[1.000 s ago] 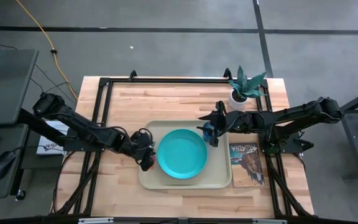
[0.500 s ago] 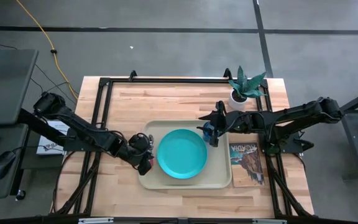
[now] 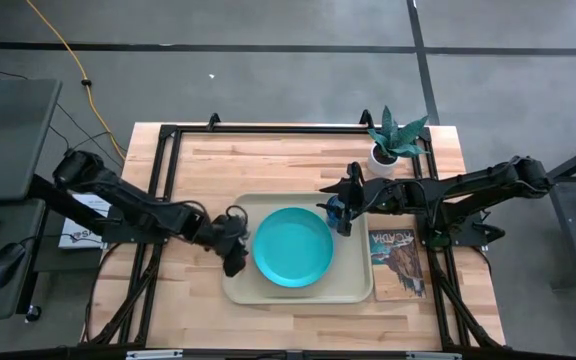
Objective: Pick and place plate/cup/fork/spoon on tray
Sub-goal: Put the pink fork to the left of the blue plate on the gray serving tray
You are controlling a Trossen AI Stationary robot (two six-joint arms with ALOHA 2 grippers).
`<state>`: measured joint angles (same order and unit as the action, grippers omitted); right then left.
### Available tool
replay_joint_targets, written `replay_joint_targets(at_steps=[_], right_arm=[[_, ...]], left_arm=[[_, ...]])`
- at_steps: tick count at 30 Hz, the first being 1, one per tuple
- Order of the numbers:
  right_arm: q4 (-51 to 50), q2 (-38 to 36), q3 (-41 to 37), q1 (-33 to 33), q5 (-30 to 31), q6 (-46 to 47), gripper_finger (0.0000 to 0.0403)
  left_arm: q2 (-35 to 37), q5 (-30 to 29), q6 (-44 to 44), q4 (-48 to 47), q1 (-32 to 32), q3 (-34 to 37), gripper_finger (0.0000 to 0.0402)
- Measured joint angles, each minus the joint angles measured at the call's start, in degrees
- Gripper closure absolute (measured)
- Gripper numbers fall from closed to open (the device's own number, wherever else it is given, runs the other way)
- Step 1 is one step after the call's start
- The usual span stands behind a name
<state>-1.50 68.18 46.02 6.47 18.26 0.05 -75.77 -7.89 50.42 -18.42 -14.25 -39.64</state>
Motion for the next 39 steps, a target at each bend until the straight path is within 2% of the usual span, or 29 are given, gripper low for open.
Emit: replay_joint_targets(at_steps=[5, 9, 14, 23, 39], right_arm=[[0.0, 0.0, 0.0, 0.0, 0.0, 0.0, 0.0231], [0.0, 0.0, 0.0, 0.0, 0.0, 0.0, 0.0231], [0.0, 0.0, 0.0, 0.0, 0.0, 0.0, 0.0231], [0.0, 0.0, 0.0, 0.0, 0.0, 0.0, 0.0231], [0.0, 0.0, 0.1, 0.0, 0.0, 0.0, 0.0231]], left_arm=[[0.0, 5.7, -2.1, 3.3, 5.3, 0.0, 0.0401], [0.0, 8.6, -2.1, 2.0, 8.1, 0.0, 0.0401], [-0.3, 8.6, -1.3, 1.8, 9.0, 0.9, 0.0401], [-1.9, 8.8, 3.7, 12.5, 9.0, 7.9, 0.0401], [-3.2, 4.4, 9.0, 14.2, 9.0, 8.3, 0.0401]])
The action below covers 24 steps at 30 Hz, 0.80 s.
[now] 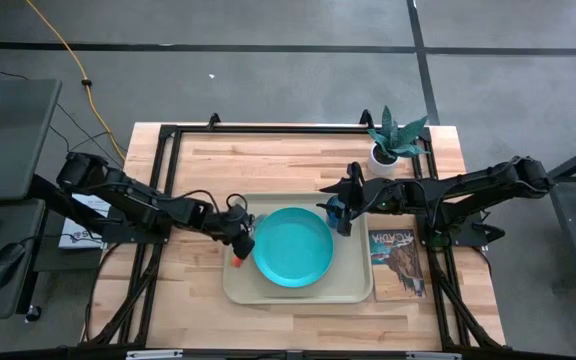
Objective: Pick and place plate/cup/fork/spoon on tray
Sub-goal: Put the pink fork to the left of the blue plate on the gray serving tray
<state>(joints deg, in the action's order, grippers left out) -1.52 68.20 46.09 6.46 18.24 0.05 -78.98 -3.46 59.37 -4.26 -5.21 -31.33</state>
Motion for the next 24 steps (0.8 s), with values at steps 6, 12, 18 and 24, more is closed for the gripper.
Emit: replay_joint_targets(at_steps=[6, 12, 18, 24], right_arm=[[0.0, 0.0, 0.0, 0.0, 0.0, 0.0, 0.0231], [0.0, 0.0, 0.0, 0.0, 0.0, 0.0, 0.0231], [0.0, 0.0, 0.0, 0.0, 0.0, 0.0, 0.0231], [0.0, 0.0, 0.0, 0.0, 0.0, 0.0, 0.0231]], left_arm=[[-4.7, 0.0, 2.0, 1.1, 0.0, -0.1, 0.0401], [-6.6, 0.1, 1.5, 3.6, 0.3, 0.0, 0.0401], [-4.8, -0.5, -0.1, 4.9, 1.1, 0.0, 0.0401], [-1.9, -5.0, -2.0, 4.7, 1.1, 0.0, 0.0401]])
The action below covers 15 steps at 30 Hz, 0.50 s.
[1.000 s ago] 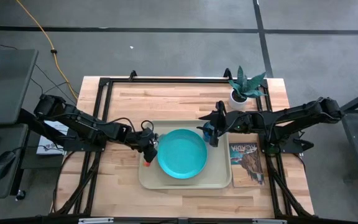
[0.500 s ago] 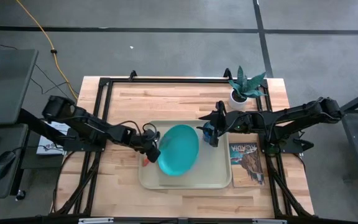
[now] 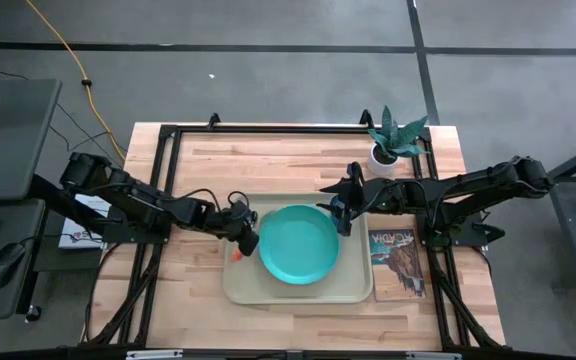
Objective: Pick and place plate/cup/fork/spoon on tray
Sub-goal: Put the pink fork to the left of the blue plate on the gray serving tray
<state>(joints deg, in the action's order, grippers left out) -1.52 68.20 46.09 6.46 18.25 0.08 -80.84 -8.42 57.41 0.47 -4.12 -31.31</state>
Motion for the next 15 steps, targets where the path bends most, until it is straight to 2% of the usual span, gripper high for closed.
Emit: replay_joint_targets(at_steps=[6, 15], right_arm=[[0.0, 0.0, 0.0, 0.0, 0.0, 0.1, 0.0231], [0.0, 0.0, 0.0, 0.0, 0.0, 0.0, 0.0231]], left_arm=[[-0.6, -6.3, 4.9, -2.9, 0.0, 0.0, 0.0401], [-3.5, -5.7, 8.9, 0.2, -1.2, 0.0, 0.0401]])
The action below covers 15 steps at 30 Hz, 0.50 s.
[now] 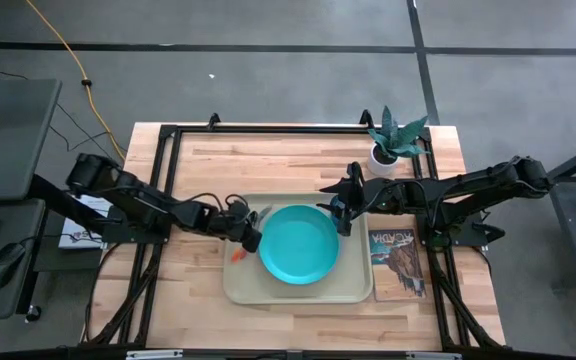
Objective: Pick and place plate/cup/fork/spoon on tray
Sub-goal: Put the pink fork to the left of the blue plate on the gray serving tray
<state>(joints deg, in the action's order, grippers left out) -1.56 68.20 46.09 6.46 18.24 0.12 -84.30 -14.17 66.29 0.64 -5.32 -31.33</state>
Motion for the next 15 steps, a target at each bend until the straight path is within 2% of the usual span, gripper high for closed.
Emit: replay_joint_targets(at_steps=[8, 15], right_arm=[[0.0, 0.0, 0.0, 0.0, 0.0, 0.0, 0.0231], [0.0, 0.0, 0.0, 0.0, 0.0, 0.0, 0.0231]], left_arm=[[-2.6, 0.6, 2.6, 1.1, -1.9, 0.0, 0.04], [-2.7, 0.2, 2.0, 1.1, -1.9, 0.0, 0.0374]])
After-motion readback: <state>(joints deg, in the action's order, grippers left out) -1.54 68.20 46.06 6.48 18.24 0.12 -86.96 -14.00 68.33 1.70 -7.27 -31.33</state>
